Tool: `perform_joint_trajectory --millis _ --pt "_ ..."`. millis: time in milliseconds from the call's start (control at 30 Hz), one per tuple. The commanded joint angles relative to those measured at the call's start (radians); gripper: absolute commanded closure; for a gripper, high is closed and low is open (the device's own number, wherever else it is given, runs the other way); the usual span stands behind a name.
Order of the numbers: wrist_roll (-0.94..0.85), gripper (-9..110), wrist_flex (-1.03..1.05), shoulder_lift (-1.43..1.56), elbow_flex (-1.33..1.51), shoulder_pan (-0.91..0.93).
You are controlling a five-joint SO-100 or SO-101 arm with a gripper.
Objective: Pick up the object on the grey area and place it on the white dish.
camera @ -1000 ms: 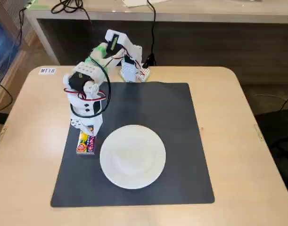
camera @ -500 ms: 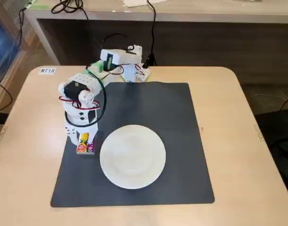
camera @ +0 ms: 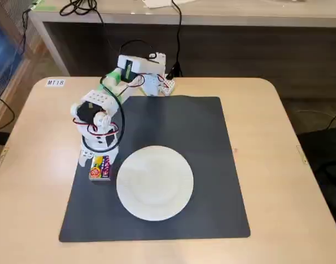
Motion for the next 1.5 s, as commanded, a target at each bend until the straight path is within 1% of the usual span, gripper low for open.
perform_joint_trajectory --millis 0,133,400,767,933,1200,1367,1467 --pt "0.008 66 0.006 0.080 -0.003 -0.005" --pt "0.002 66 0.006 0.069 -0.003 -0.005" --pt "0.017 70 0.006 0.038 -0.012 -0.003" --pt "0.025 67 0.006 -0.003 0.000 0.000" --pt "0.017 68 0.006 -0.034 -0.009 0.003" --pt "0.015 73 0.005 -0.077 -0.034 0.009" --pt "0.028 79 0.003 -0.097 -0.052 0.015" --pt "0.046 86 0.003 -0.097 -0.054 0.020"
